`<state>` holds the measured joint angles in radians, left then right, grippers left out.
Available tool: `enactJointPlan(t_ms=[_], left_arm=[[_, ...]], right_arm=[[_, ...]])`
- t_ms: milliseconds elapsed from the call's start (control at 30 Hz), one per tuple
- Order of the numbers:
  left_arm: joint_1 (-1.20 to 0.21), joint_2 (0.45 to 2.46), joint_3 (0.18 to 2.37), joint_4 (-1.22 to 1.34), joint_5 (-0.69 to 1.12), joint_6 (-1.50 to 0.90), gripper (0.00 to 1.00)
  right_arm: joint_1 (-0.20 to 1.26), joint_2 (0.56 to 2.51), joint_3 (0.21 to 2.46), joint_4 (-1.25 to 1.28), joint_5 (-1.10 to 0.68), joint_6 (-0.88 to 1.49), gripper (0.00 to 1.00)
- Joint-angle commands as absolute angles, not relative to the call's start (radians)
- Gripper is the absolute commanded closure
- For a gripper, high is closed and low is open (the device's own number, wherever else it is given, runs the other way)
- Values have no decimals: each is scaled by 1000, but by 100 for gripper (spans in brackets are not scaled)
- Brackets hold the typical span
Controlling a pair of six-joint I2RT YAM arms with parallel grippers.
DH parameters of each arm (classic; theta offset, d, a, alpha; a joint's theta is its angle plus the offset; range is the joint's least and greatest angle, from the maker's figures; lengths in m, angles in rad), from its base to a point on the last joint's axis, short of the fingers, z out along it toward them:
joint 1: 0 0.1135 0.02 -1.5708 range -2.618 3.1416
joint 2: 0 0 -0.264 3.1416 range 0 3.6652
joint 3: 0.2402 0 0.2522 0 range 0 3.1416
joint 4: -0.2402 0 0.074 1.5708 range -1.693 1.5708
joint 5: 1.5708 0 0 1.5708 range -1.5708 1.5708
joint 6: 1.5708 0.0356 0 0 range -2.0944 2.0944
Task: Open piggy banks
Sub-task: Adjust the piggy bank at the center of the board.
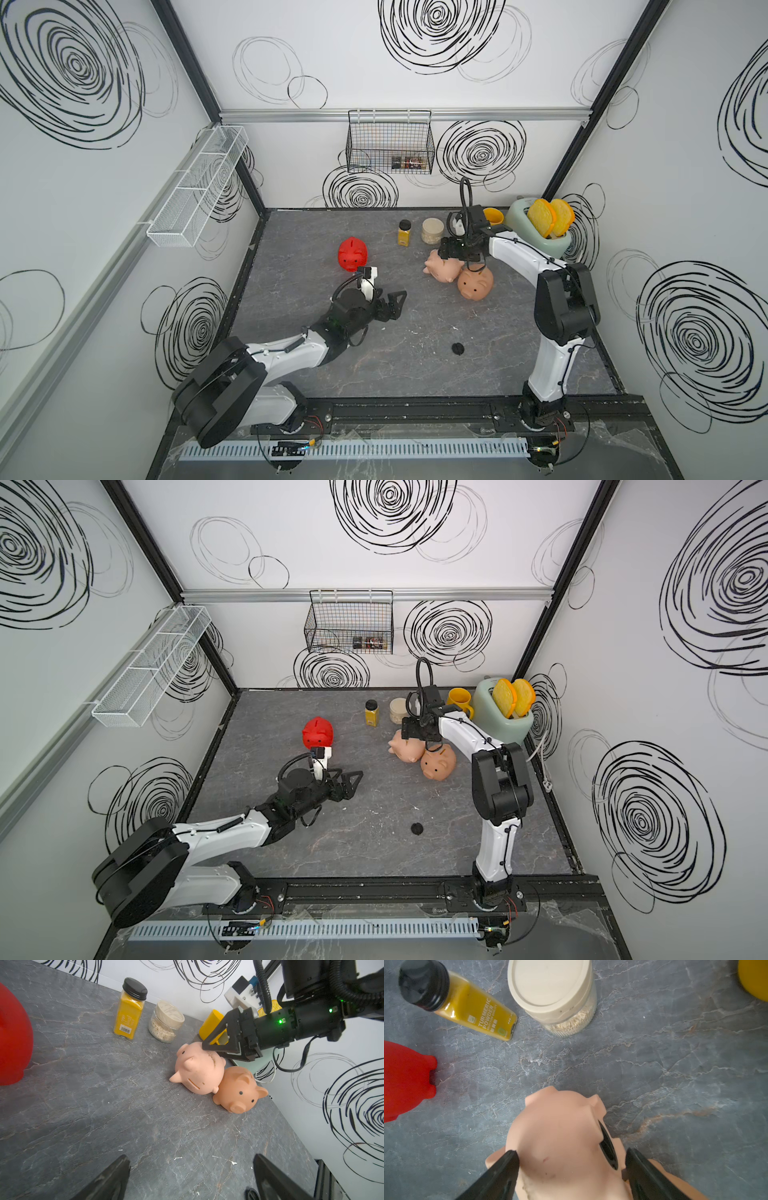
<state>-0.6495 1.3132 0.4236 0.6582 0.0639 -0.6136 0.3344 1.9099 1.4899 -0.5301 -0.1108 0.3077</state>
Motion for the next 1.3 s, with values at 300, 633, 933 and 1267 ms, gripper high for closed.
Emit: enactJointPlan(t_ms=[300,633,933,1267], left_arm=[[-597,1321,407,719,120,-658,4],[-565,1331,412,690,131,-663,4],[-568,1360,432,685,169,-661,4],[-638,1349,465,655,149,-611,4]], right_arm=[[469,1941,1517,-614,-98,383,15],[618,1866,1512,-600,28,471,11],[640,1542,1266,-599,135,489,11],[762,1318,948,-747,138,679,45]])
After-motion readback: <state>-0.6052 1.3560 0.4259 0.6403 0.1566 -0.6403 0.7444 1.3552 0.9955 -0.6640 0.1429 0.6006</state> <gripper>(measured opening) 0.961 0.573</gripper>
